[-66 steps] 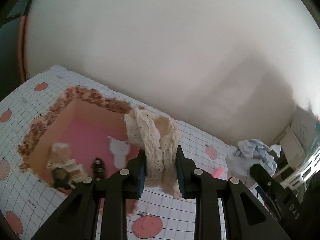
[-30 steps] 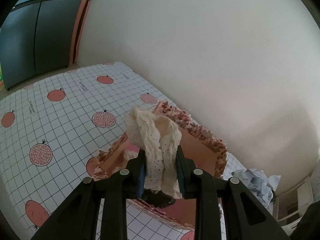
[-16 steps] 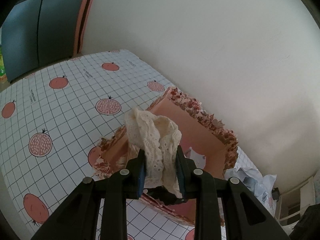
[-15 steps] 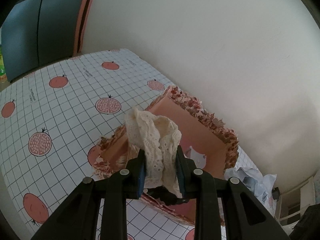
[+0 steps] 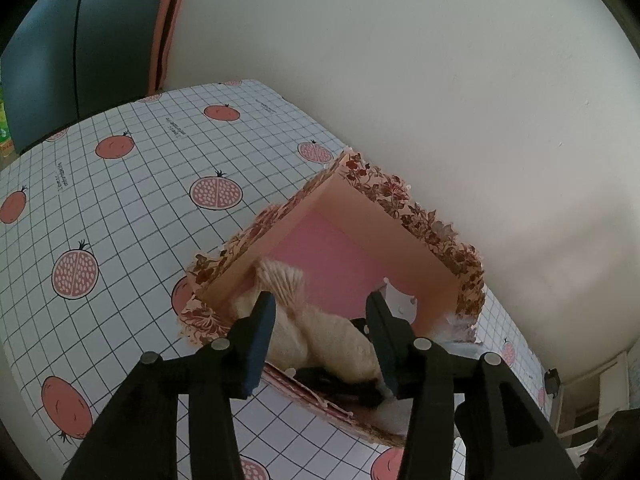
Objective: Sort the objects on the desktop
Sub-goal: 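Open both grippers to drop the scrunchie and foil ball into the box, then withdraw both grippers from the box toward the pink clip and rainbow rope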
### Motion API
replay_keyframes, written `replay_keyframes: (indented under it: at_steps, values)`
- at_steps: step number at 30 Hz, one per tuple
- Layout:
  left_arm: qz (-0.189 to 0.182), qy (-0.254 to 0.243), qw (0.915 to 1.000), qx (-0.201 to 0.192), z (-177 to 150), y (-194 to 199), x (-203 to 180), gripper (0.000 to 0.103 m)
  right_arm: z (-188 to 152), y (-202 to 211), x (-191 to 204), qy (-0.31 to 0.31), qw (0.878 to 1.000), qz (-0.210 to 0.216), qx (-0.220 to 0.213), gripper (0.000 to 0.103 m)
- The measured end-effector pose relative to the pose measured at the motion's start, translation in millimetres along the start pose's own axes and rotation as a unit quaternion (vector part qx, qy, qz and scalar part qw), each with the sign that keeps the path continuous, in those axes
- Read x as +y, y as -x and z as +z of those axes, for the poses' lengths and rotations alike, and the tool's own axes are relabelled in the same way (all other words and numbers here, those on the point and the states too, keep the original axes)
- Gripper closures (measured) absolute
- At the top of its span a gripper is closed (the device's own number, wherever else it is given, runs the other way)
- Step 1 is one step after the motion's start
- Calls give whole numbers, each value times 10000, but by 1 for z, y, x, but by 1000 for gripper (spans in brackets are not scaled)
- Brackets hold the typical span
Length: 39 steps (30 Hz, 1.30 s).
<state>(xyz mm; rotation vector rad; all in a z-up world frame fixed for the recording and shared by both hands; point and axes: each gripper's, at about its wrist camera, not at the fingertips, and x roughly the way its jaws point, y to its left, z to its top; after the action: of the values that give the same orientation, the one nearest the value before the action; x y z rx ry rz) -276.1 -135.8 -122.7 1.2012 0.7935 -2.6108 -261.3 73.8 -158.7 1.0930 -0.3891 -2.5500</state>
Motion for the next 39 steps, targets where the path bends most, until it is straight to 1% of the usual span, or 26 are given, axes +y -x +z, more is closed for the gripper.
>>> replay_keyframes:
  at_steps: [4,19,24,25,29,32,37,38,39]
  values:
    - [7,-5,10000,47,0,-1,0,52,0,1,0,-3,10000,-12,-11,26]
    - [31,-71,9999,89,-1,-3,-2,51,2,6,3,-6,10000,-13,-34,26]
    - [35,-110,9999,90,-1,-2,-5,51,4,10,2,-26,10000,-11,-86,26]
    - [36,-125,9999,83,-1,-1,-6,51,4,11,2,-101,9998,-109,-145,26]
    - [39,-173,9998,47,0,3,-11,51,7,18,-1,-137,9996,-119,-206,26]
    - [43,-220,9997,11,-1,6,-16,45,9,23,-5,-166,9994,-140,-263,26]
    - [37,-350,9994,-47,-2,12,-27,43,14,36,-19,-283,9985,-266,-390,26]
    - [54,-391,9992,-54,-3,13,-29,41,15,39,-23,-313,9982,-310,-416,26]
    - [110,-478,9988,-84,-4,15,-34,35,16,42,-29,-366,9977,-369,-442,25]
